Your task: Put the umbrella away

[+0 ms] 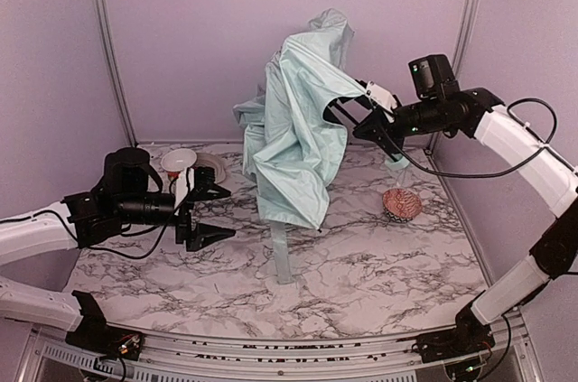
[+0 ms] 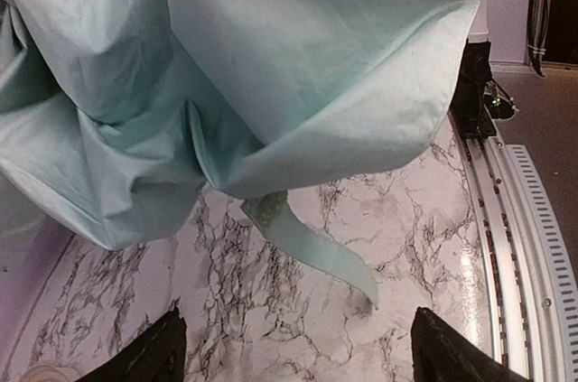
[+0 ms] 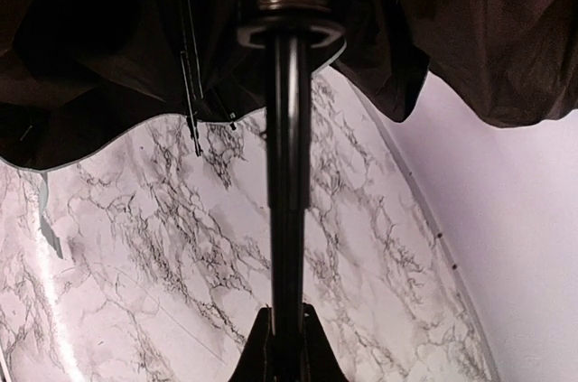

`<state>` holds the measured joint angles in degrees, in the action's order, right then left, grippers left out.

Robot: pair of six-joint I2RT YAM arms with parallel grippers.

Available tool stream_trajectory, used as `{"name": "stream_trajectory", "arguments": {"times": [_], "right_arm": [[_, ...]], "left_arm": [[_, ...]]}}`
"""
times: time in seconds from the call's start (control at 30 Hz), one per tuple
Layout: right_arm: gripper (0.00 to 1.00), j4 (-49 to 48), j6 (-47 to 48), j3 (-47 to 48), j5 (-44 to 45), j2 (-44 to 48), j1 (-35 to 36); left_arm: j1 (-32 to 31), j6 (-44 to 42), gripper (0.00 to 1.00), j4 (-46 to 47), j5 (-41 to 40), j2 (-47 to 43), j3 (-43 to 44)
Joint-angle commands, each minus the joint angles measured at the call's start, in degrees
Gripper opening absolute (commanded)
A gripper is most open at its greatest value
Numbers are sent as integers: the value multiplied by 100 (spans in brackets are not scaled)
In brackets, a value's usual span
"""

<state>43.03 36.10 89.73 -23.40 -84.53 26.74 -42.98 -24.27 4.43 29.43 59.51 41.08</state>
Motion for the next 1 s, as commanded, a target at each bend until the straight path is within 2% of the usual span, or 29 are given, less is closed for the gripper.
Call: {"name": "stream_trajectory", "arguments": {"times": [0.0,0.13,0.33,0.53,0.73,0.83,0.97], "right_arm": [[0,83,164,907,-575,-93,5],[0,150,81,1427,-670,-239,6],[0,88,-100,1608,-715,-264,3],[0,48,-128,1631,-827,-163,-1],[0,156,-70,1640,-858,-70,6],[0,175,-50,1598,-886,-39,-2],[0,163,-67,1577,-944,-37,4]], "left_arm": [[-74,670,85,1388,423,173,-370],[-341,1147,82,2289,165,546,-513],[-823,1613,86,3569,-422,1178,-705],[-931,1349,83,3776,-1084,1807,-680],[-923,1262,79,3944,-1332,1853,-804],[-850,1388,80,4168,-1235,1912,-920],[-824,1644,76,4194,-580,2359,-730]]}}
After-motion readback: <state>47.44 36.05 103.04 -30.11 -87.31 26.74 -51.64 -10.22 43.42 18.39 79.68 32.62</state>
